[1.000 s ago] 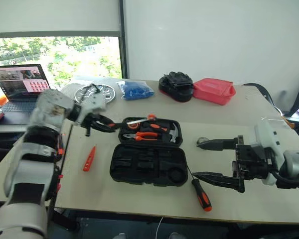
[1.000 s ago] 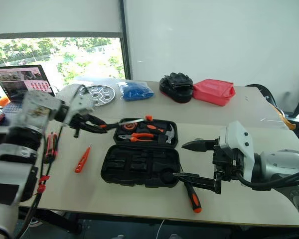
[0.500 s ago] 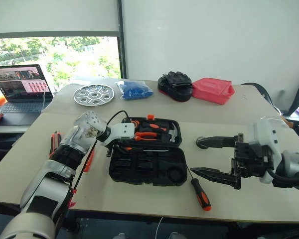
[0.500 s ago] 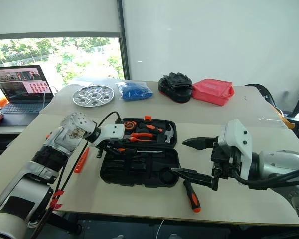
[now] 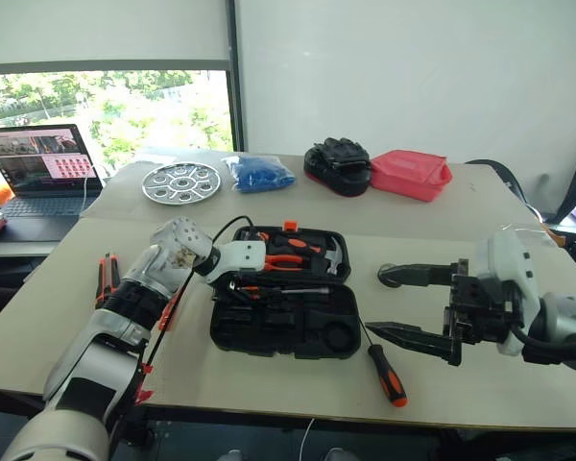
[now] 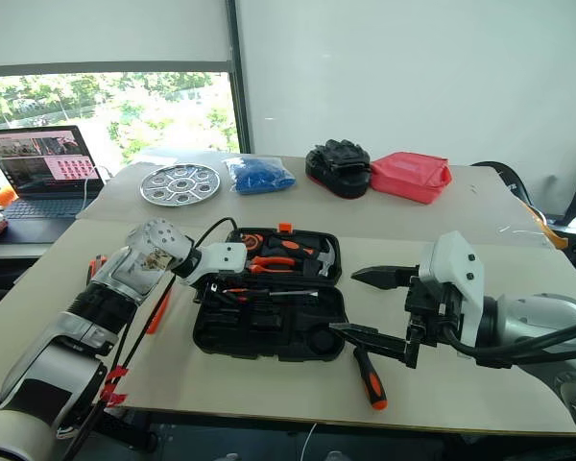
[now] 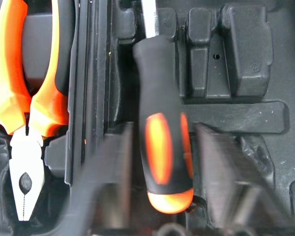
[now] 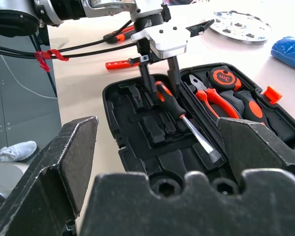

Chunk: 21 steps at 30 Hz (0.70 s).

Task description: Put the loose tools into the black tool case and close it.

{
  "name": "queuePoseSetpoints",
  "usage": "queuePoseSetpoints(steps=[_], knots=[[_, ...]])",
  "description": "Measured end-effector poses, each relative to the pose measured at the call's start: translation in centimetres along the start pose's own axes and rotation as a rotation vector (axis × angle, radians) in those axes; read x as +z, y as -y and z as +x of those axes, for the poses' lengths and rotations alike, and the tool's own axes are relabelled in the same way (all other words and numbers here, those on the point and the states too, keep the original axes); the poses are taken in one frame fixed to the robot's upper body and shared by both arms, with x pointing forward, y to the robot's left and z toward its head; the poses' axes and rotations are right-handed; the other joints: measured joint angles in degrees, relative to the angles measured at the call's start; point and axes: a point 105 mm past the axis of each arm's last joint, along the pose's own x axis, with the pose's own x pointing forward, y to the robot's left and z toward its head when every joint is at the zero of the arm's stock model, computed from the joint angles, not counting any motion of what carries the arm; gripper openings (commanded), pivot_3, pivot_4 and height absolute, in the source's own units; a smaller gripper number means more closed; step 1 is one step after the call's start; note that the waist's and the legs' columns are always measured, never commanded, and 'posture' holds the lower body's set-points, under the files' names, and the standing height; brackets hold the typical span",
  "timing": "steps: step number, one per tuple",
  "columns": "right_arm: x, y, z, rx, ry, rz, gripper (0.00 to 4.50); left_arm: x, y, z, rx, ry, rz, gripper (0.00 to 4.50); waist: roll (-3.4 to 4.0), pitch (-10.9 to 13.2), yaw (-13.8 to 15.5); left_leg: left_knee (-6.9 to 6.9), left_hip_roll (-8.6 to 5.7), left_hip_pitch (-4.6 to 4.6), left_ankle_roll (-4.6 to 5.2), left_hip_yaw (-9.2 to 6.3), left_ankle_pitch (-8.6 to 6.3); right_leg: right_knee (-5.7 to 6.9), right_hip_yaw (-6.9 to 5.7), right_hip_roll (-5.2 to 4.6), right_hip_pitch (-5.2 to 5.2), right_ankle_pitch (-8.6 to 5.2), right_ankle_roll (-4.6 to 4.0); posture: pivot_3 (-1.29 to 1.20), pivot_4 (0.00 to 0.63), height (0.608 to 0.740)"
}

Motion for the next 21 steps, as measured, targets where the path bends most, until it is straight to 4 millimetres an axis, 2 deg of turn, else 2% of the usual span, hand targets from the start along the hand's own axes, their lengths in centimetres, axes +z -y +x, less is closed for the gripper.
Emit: queuePoseSetpoints(steps=[2, 5, 8, 13, 17, 18, 21], knots=[[0.0, 0.0, 0.0, 0.000, 0.000, 0.001, 4.50, -0.1, 0.0, 0.0, 0.000, -0.001, -0.004, 4.33, 0.00, 0.0, 0.0, 0.01, 0.00, 0.00, 0.00, 0.01, 0.00, 0.01, 0.00, 0.00, 0.01, 0.00, 0.00, 0.00, 0.150, 0.740], [0.0, 0.0, 0.0, 0.001, -0.001, 0.002, 4.50, -0.1, -0.2, 0.0, 0.005, 0.001, 0.001, 4.42, 0.00, 0.0, 0.0, 0.04, 0.00, 0.01, 0.00, 0.01, 0.00, 0.02, 0.00, 0.00, 0.02, 0.01, 0.02, 0.00, 0.150, 0.740], [-0.1, 0.0, 0.1, 0.003, -0.001, 0.004, 4.50, 0.4, -0.3, -0.3, -0.003, 0.021, -0.020, 3.69, 0.00, 0.0, 0.0, 0.04, -0.01, 0.00, 0.00, 0.01, 0.00, 0.01, 0.00, 0.00, 0.02, 0.02, 0.02, 0.00, 0.150, 0.740], [-0.1, 0.0, 0.1, 0.004, -0.003, 0.006, 4.50, 2.6, -0.7, -1.9, -0.035, 0.102, -0.031, 1.84, 0.00, 0.0, 0.0, 0.03, 0.00, -0.01, 0.01, 0.01, 0.00, -0.01, -0.01, 0.01, 0.01, 0.01, 0.02, 0.00, 0.150, 0.740], [-0.3, 0.1, 0.1, -0.004, -0.011, 0.003, 4.50, 3.5, -1.5, -2.5, -0.004, 0.107, 0.007, 0.52, 0.00, 0.0, 0.0, 0.04, -0.02, 0.00, 0.01, 0.02, 0.00, -0.01, -0.01, 0.01, 0.03, 0.01, 0.03, 0.00, 0.150, 0.740], [-0.5, 0.2, 0.1, -0.009, -0.019, 0.002, 4.50, 3.5, -1.7, -2.3, 0.002, 0.102, 0.024, 0.02, 0.00, 0.0, 0.0, 0.04, -0.02, 0.01, 0.01, 0.03, 0.00, -0.01, -0.01, 0.00, 0.03, 0.01, 0.03, 0.00, 0.150, 0.740], [-1.0, 0.4, 0.2, -0.024, -0.041, 0.001, 4.50, 2.6, -1.9, -1.1, 0.010, 0.059, 0.054, 0.02, 0.00, 0.0, 0.0, 0.04, -0.02, 0.00, 0.01, 0.08, 0.00, 0.00, 0.00, 0.01, 0.02, 0.01, 0.02, 0.00, 0.150, 0.740]])
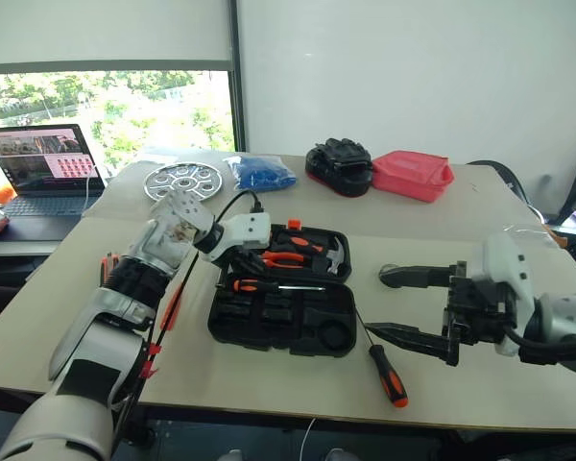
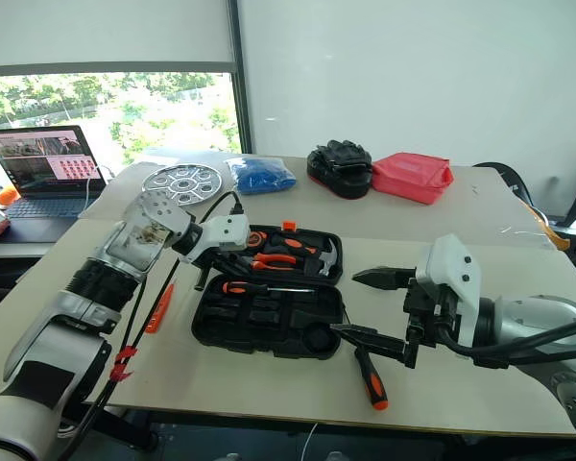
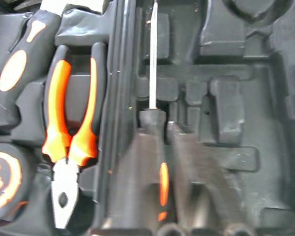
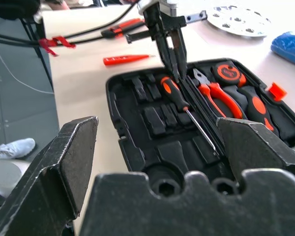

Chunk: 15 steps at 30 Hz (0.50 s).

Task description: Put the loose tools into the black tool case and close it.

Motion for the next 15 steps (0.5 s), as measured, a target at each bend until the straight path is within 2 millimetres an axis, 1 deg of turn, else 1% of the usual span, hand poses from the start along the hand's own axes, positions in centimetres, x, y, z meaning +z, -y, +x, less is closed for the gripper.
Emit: queuePoseSetpoints(steps=[6, 10, 15], knots=[[-0.6, 0.3, 0.0, -0.019, -0.023, 0.001, 4.50, -0.9, 0.1, 1.6, -0.017, -0.038, 0.023, 0.02, 0.00, 0.0, 0.0, -0.01, 0.00, -0.03, 0.00, 0.01, 0.00, -0.02, 0.00, 0.00, -0.01, 0.00, 0.00, 0.00, 0.150, 0.740], [-0.9, 0.3, 0.0, -0.022, -0.020, 0.013, 4.50, -0.6, -0.6, 2.1, 0.012, -0.060, 0.060, 0.02, 0.00, 0.0, 0.1, 0.01, -0.02, -0.01, 0.00, 0.00, 0.00, -0.01, 0.00, -0.02, 0.02, 0.01, 0.02, 0.00, 0.150, 0.740], [-1.0, 0.2, 0.0, -0.023, -0.015, 0.022, 4.50, -0.7, -0.8, 2.7, 0.023, -0.074, 0.088, 0.02, 0.00, 0.0, 0.1, 0.00, -0.02, 0.00, 0.00, -0.01, 0.00, -0.01, 0.00, -0.01, 0.02, 0.02, 0.03, 0.00, 0.150, 0.740]])
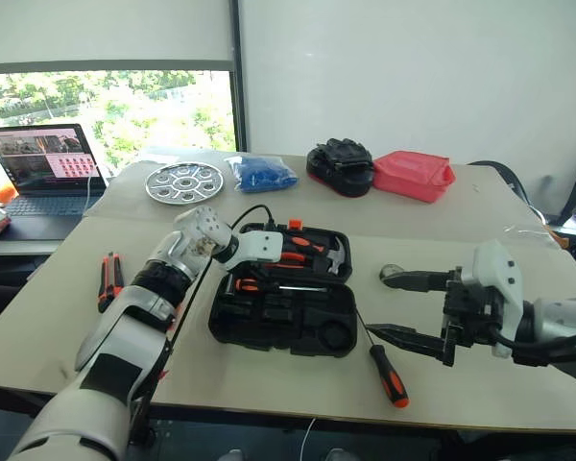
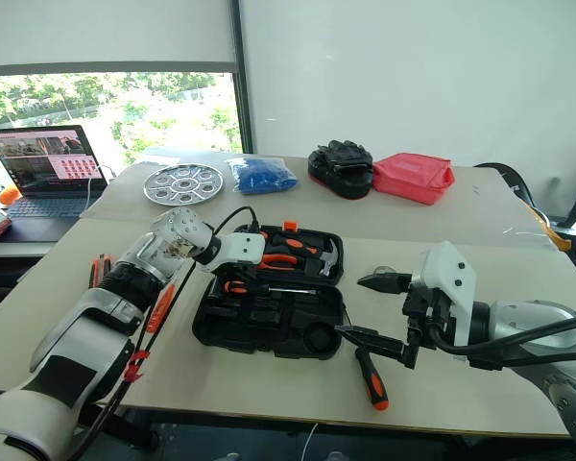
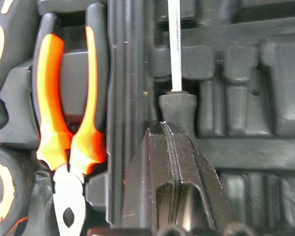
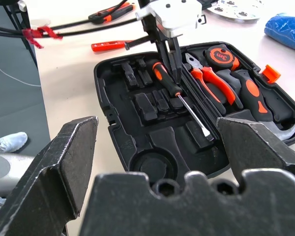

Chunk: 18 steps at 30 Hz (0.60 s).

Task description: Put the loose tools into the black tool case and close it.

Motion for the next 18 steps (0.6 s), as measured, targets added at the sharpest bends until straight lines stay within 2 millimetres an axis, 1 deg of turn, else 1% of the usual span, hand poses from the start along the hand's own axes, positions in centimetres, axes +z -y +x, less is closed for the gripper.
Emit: queuePoseSetpoints(steps=[5, 12, 18], knots=[[0.02, 0.01, 0.00, -0.005, 0.012, 0.008, 4.50, 0.23, 0.10, 0.35, -0.005, -0.023, 0.066, 0.02, 0.01, 0.0, 0.1, 0.01, -0.01, 0.02, 0.00, 0.00, 0.00, -0.01, 0.00, -0.01, 0.05, 0.00, 0.00, 0.00, 0.150, 0.740], [-0.09, 0.02, -0.03, -0.012, 0.022, 0.023, 4.50, 0.02, 0.59, 0.63, -0.010, -0.043, 0.148, 0.02, 0.11, -0.1, 0.0, -0.01, 0.00, 0.07, 0.03, -0.01, -0.02, -0.02, 0.01, 0.00, 0.09, 0.00, 0.00, 0.00, 0.150, 0.740], [-0.15, 0.12, -0.02, -0.021, 0.026, 0.027, 4.50, -0.06, 0.57, 0.77, -0.009, -0.051, 0.160, 0.02, 0.27, -0.2, 0.0, 0.00, -0.01, 0.15, 0.03, 0.02, -0.01, -0.01, 0.02, 0.00, 0.17, 0.00, 0.01, 0.00, 0.150, 0.740]])
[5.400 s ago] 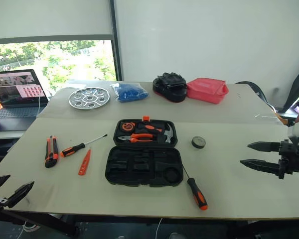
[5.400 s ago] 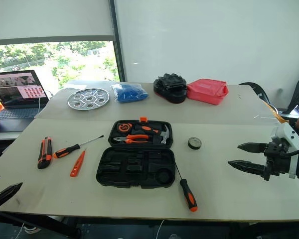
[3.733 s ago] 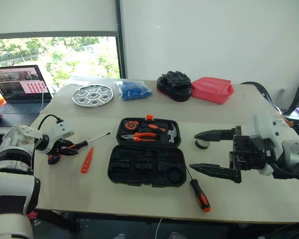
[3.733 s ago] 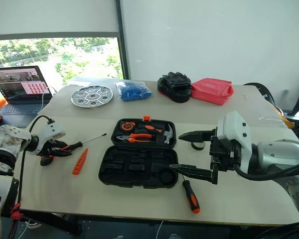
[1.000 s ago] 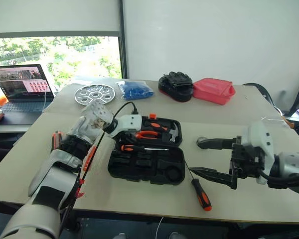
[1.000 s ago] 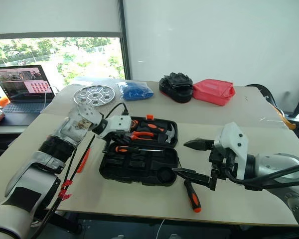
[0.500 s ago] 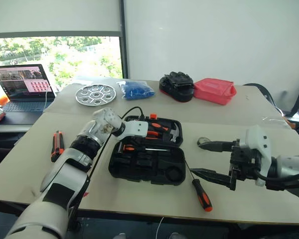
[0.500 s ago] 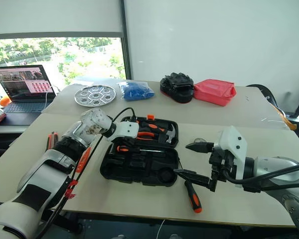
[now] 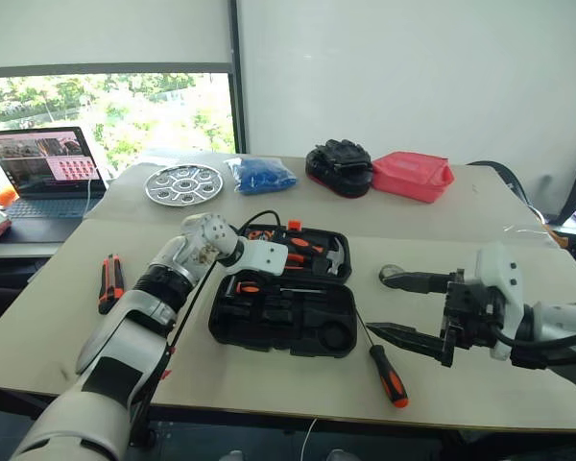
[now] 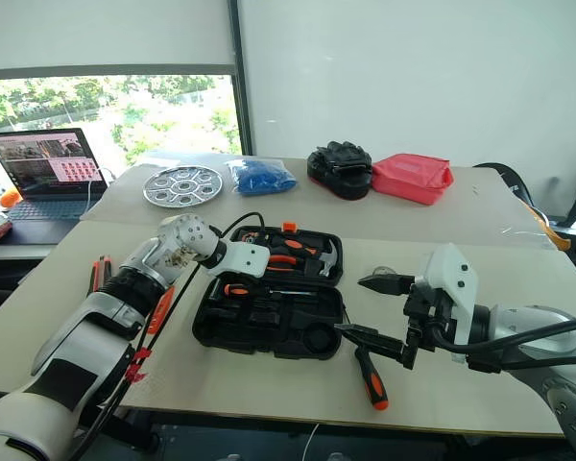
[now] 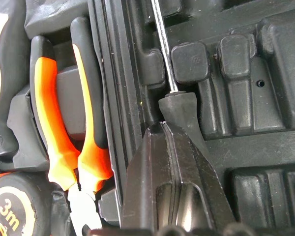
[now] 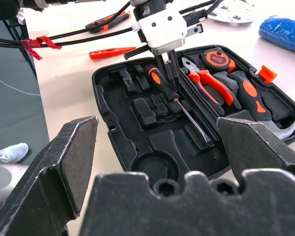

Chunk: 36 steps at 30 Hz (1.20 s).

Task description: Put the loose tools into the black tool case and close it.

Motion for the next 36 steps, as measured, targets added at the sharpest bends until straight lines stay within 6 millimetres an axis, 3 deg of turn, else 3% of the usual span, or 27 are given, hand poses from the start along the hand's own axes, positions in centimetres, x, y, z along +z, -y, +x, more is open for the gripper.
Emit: queuePoseSetpoints(steps=[10, 15, 18, 19, 23, 25, 29, 33, 36], knots=[[-0.5, 0.6, -0.1, -0.031, -0.015, 0.004, 4.50, 0.4, -0.2, 0.2, 0.009, 0.044, -0.015, 0.02, 0.08, 0.0, 0.2, 0.00, -0.02, 0.00, 0.00, 0.01, 0.00, -0.01, 0.01, -0.01, 0.01, -0.01, 0.02, 0.00, 0.150, 0.740], [-0.5, 1.3, -0.5, -0.068, -0.017, 0.011, 4.50, 2.0, -1.0, -1.8, 0.016, 0.312, -0.278, 0.02, 0.05, 0.0, 0.0, 0.03, 0.00, -0.21, 0.00, -0.01, 0.00, 0.00, -0.02, 0.00, -0.20, 0.00, 0.02, 0.00, 0.150, 0.740], [-0.8, 2.0, -1.7, -0.141, -0.036, 0.029, 4.50, 2.9, -1.9, -5.9, 0.034, 0.487, -0.393, 0.69, 0.05, 0.0, -0.2, -0.02, 0.02, -0.23, 0.02, -0.07, -0.01, 0.01, -0.02, 0.04, -0.23, 0.00, 0.02, 0.00, 0.150, 0.740], [-1.0, 2.0, -2.0, -0.155, -0.045, 0.038, 4.50, 3.2, -1.9, -7.1, 0.029, 0.530, -0.407, 1.11, 0.06, 0.0, -0.3, -0.04, 0.02, -0.20, 0.04, -0.07, -0.02, 0.01, -0.01, 0.04, -0.21, -0.01, 0.01, 0.00, 0.150, 0.740], [-2.5, 1.5, -4.4, -0.229, -0.102, 0.100, 4.50, 5.5, -0.6, -12.4, -0.044, 0.717, -0.426, 2.43, 0.11, 0.0, -0.3, -0.05, 0.12, -0.12, 0.03, -0.32, -0.02, 0.03, 0.01, 0.02, -0.15, -0.01, 0.01, 0.00, 0.150, 0.740], [-3.5, 1.1, -5.7, -0.282, -0.121, 0.142, 4.50, 6.7, 0.2, -13.5, -0.091, 0.779, -0.415, 3.11, 0.11, 0.0, 0.2, 0.00, 0.09, -0.09, 0.03, -0.32, -0.02, 0.01, 0.00, -0.03, -0.04, -0.03, 0.05, 0.00, 0.150, 0.740], [-6.3, -0.4, -9.0, -0.401, -0.211, 0.246, 4.50, 8.2, 1.4, -13.6, -0.209, 0.846, -0.429, 4.41, 0.12, 0.0, 1.1, 0.15, 0.03, -0.07, 0.03, -0.08, -0.02, 0.02, 0.00, -0.04, 0.04, -0.03, 0.11, 0.00, 0.150, 0.740], [-8.3, -3.6, -12.4, -0.496, -0.330, 0.346, 4.50, 8.4, 2.1, -12.8, -0.261, 0.825, -0.403, 4.46, 0.25, -0.1, 1.0, 0.08, 0.06, 0.02, 0.03, 0.03, -0.02, 0.01, 0.08, 0.07, 0.02, -0.06, 0.05, 0.00, 0.150, 0.740], [-8.1, -5.2, -13.2, -0.516, -0.358, 0.366, 4.50, 8.5, 2.3, -12.2, -0.282, 0.818, -0.382, 4.46, 0.30, -0.1, 0.5, 0.02, 0.11, 0.10, 0.03, 0.04, -0.02, 0.01, 0.14, 0.11, 0.02, -0.08, 0.02, 0.00, 0.150, 0.740]])
